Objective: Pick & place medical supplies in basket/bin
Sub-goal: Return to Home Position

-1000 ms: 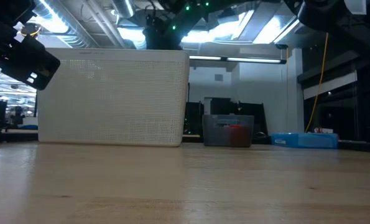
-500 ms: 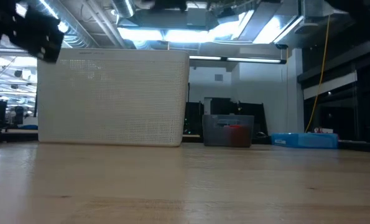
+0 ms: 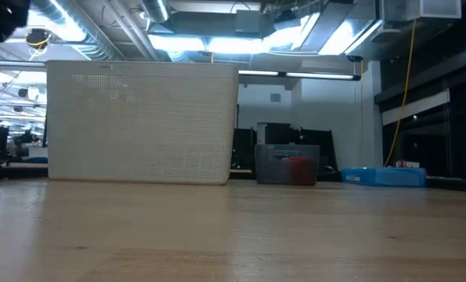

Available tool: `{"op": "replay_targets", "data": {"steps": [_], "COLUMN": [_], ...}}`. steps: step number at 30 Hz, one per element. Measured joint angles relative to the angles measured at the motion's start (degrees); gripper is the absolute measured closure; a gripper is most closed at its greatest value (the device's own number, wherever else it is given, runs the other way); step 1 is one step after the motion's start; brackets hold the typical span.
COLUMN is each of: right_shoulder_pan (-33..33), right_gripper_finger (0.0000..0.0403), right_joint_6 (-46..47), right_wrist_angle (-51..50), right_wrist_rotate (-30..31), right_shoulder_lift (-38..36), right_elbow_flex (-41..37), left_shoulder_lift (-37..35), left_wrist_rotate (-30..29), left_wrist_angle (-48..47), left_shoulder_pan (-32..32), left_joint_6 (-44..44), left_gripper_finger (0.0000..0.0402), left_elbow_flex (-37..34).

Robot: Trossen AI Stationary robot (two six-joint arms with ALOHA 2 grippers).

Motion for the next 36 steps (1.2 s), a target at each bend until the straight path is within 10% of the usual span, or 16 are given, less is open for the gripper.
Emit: {"op": "replay_targets", "data": {"steps": [16,21,24,31,36], "right_shoulder_pan": [15.3,16.9,16.8,15.2,16.0], "right_gripper_finger": [0.0179,0.0179,0.0179,0.0179,0.0179], "right_joint_6": [2.3,-9.5,-12.6,-1.3,2.2], "right_wrist_angle": [-7.7,4.1,9.8,26.8,42.8], "right_wrist_rotate": [5.6,-9.8,-15.5,1.7,4.7], "right_shoulder_lift": [-0.4,-2.9,-6.2,-19.5,-31.3], "right_elbow_flex": [-3.0,-8.7,-15.7,-42.1,-61.9], "left_shoulder_lift": [-0.9,-1.5,-3.1,-3.5,-3.6], "left_wrist_rotate": [6.5,13.1,20.0,24.6,40.7], "left_wrist_angle": [-5.8,-0.8,-0.1,5.0,23.5], "left_shoulder_pan": [-4.8,-2.5,-0.8,5.3,13.6], "left_joint_6": [4.0,1.5,3.0,-0.1,1.0], "left_gripper_finger": [0.0215,0.0215,0.0215,0.0215,0.0215], "left_elbow_flex": [-0.2,-0.2,-0.2,-6.0,-14.6]}}
